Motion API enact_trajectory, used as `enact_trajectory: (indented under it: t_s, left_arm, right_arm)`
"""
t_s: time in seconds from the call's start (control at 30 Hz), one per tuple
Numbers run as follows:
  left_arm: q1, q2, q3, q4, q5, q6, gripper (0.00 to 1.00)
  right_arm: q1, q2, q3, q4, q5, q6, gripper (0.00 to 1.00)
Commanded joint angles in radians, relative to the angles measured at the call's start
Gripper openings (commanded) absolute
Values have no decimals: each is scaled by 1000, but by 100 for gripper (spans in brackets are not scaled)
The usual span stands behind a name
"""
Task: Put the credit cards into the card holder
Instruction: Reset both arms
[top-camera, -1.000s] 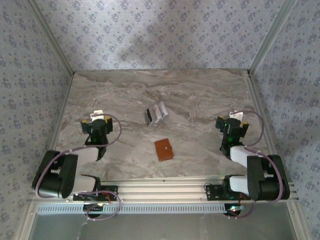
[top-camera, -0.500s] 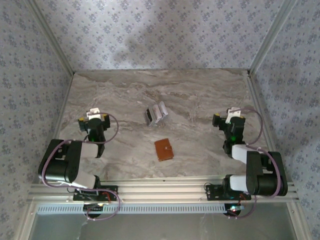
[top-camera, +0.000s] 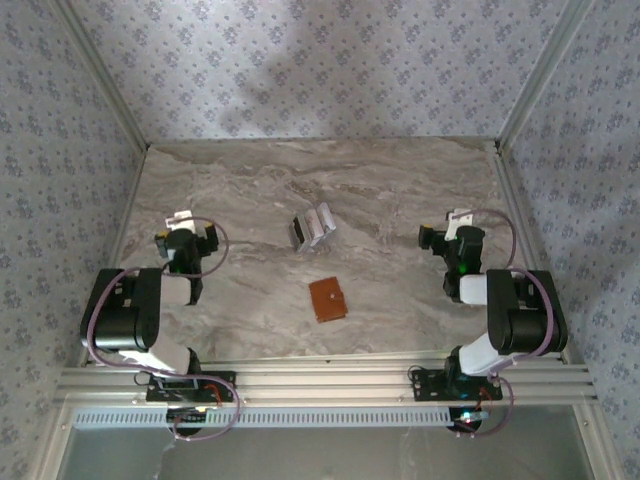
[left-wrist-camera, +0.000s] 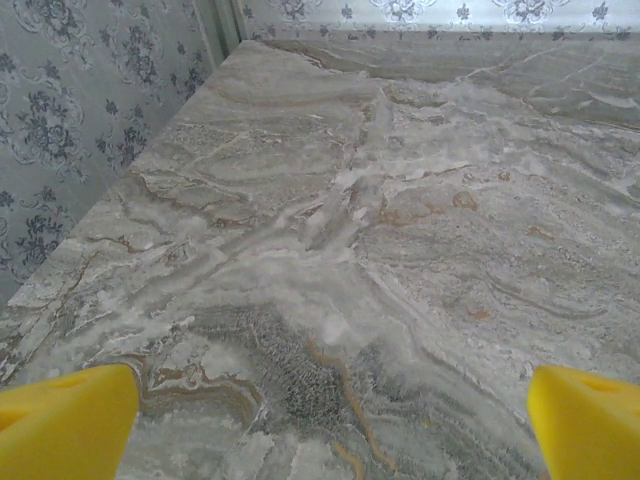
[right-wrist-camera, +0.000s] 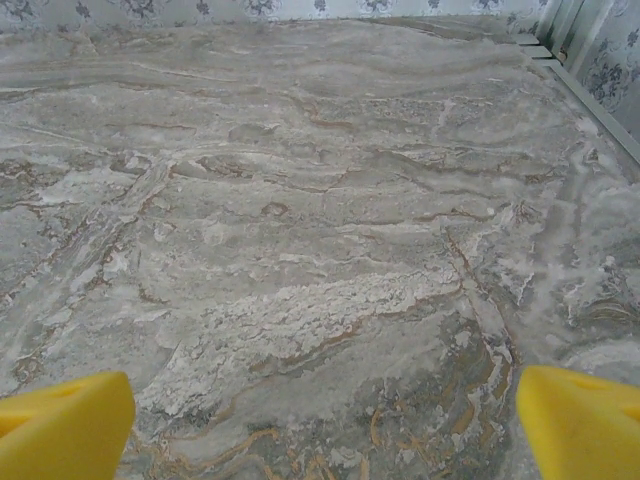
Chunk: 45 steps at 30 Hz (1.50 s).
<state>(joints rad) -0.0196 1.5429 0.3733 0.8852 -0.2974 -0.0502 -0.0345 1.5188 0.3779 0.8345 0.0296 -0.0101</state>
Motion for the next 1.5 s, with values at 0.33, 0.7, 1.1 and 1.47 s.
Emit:
enact_trajectory:
  t_s: [0.33,0.7,1.1,1.47]
  left_arm:
    - [-5,-7,16,-20,31,-9,100]
    - [-5,-6,16,-20,31,-9,100]
    - [-5,-6,16,-20,32,-8,100]
    - [-6,-7,16,-20,32,-8,100]
  right_arm:
    - [0,5,11,-21,-17,-16,100]
    - [0,4,11,-21,-17,-16,100]
    - [1,4,11,-21,-17,-16,100]
    - [0,6,11,-21,-17,-16,100]
